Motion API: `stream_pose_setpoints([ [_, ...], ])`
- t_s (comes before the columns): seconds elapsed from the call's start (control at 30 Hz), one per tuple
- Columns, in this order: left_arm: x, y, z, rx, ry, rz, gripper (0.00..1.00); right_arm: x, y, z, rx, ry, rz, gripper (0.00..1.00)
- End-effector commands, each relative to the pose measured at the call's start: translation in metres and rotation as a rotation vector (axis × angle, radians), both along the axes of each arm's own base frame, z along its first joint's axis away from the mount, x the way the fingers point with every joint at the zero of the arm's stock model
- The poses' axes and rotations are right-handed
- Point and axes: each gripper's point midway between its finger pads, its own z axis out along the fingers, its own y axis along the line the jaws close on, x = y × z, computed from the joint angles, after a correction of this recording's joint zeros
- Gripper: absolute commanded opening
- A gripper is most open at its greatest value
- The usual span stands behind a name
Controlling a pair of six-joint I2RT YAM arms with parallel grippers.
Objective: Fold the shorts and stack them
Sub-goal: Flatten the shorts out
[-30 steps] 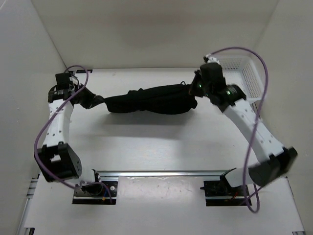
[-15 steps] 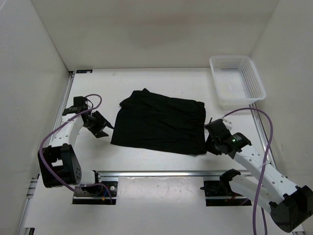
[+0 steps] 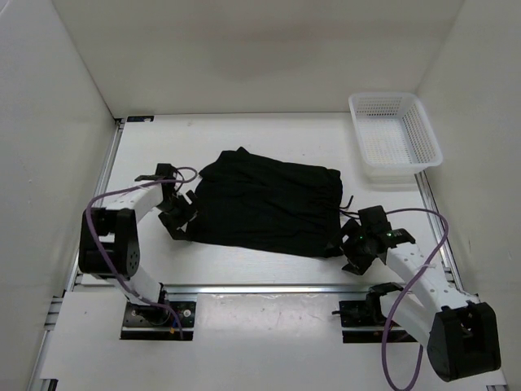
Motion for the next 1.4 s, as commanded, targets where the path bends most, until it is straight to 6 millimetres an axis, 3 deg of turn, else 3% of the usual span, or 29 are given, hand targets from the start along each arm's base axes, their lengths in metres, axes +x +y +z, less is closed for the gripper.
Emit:
stream_pose_setpoints([
  [0.0, 0.001, -0.005, -0.017, 0.038, 0.033, -0.009, 0.93, 0.017, 0.014, 0.014, 0.145, -0.066, -0.006, 0.89],
  [0.13, 0.004, -0.007, -0.028, 0.048, 0.051, 0.0, 0.82, 0.022, 0.016, 0.008, 0.168, -0.065, -0.006, 0.88],
  [0.2, 0.003, -0.003, -0.031, 0.07, 0.052, 0.012, 0.77, 0.019, 0.016, -0.001, 0.169, -0.042, -0.018, 0.82],
  [0.27, 0.003, 0.0, -0.035, 0.091, 0.061, 0.024, 0.55, 0.029, 0.014, -0.005, 0.155, -0.057, -0.036, 0.76],
  [0.33, 0.0, 0.002, -0.043, 0.104, 0.092, 0.023, 0.3, 0.032, 0.011, -0.014, 0.131, -0.037, -0.047, 0.61],
  [0.37, 0.003, 0.005, -0.044, 0.104, 0.092, 0.034, 0.11, 0.035, 0.012, -0.013, 0.131, -0.039, -0.047, 0.49],
  [0.4, 0.008, 0.003, -0.04, 0.093, 0.077, 0.023, 0.1, 0.039, 0.012, -0.011, 0.128, -0.043, -0.039, 0.25],
  [0.43, 0.012, 0.004, -0.038, 0.081, 0.07, 0.034, 0.1, 0.052, 0.012, -0.001, 0.119, -0.08, -0.034, 0.14],
  [0.47, 0.021, 0.006, -0.033, 0.079, 0.045, 0.036, 0.1, 0.051, 0.012, 0.001, 0.098, -0.067, -0.015, 0.06],
  [0.5, 0.027, 0.004, -0.025, 0.064, 0.015, 0.035, 0.1, 0.058, 0.007, 0.006, 0.063, -0.088, -0.018, 0.0],
  [0.53, 0.035, 0.006, -0.011, 0.062, -0.03, 0.037, 0.1, 0.076, 0.006, 0.027, 0.04, -0.153, 0.003, 0.0],
  [0.57, 0.042, 0.009, -0.001, 0.06, -0.06, 0.048, 0.1, 0.08, 0.001, 0.035, 0.01, -0.158, 0.007, 0.0],
  [0.63, 0.065, 0.013, 0.038, 0.055, -0.163, 0.058, 0.1, 0.098, -0.003, 0.057, -0.036, -0.22, 0.023, 0.0],
  [0.67, 0.074, 0.019, 0.053, 0.058, -0.2, 0.066, 0.1, 0.119, -0.008, 0.087, -0.069, -0.302, 0.042, 0.0],
  [0.7, 0.092, 0.023, 0.087, 0.059, -0.274, 0.066, 0.1, 0.131, -0.007, 0.1, -0.08, -0.329, 0.066, 0.0],
  [0.73, 0.101, 0.027, 0.106, 0.06, -0.309, 0.08, 0.1, 0.143, -0.01, 0.115, -0.1, -0.362, 0.077, 0.0],
  [0.77, 0.109, 0.031, 0.129, 0.063, -0.361, 0.082, 0.1, 0.166, -0.007, 0.162, -0.115, -0.472, 0.116, 0.0],
  [0.8, 0.117, 0.039, 0.15, 0.067, -0.401, 0.104, 0.1, 0.174, -0.008, 0.168, -0.139, -0.459, 0.137, 0.0],
  [0.83, 0.129, 0.042, 0.194, 0.059, -0.491, 0.114, 0.1, 0.182, -0.008, 0.186, -0.147, -0.489, 0.151, 0.0],
  [0.87, 0.133, 0.046, 0.22, 0.061, -0.553, 0.124, 0.1, 0.196, -0.006, 0.227, -0.159, -0.586, 0.171, 0.0],
  [0.93, 0.136, 0.05, 0.281, 0.056, -0.703, 0.137, 0.1, 0.202, -0.006, 0.253, -0.17, -0.644, 0.185, 0.0],
  [0.97, 0.129, 0.054, 0.305, 0.052, -0.769, 0.147, 0.1, 0.202, -0.007, 0.263, -0.175, -0.663, 0.192, 0.0],
  [1.0, 0.125, 0.055, 0.322, 0.047, -0.812, 0.15, 0.1, 0.2, -0.004, 0.286, -0.178, -0.727, 0.206, 0.0],
  [1.13, 0.097, 0.072, 0.387, 0.067, -1.0, 0.195, 0.1, 0.18, -0.001, 0.332, -0.163, -0.854, 0.262, 0.0],
  [1.2, 0.08, 0.075, 0.412, 0.076, -1.076, 0.207, 0.1, 0.165, 0.0, 0.363, -0.169, -0.945, 0.301, 0.0],
  [1.37, 0.039, 0.077, 0.473, 0.12, -1.252, 0.234, 0.1, 0.122, 0.001, 0.413, -0.177, -1.09, 0.396, 0.0],
])
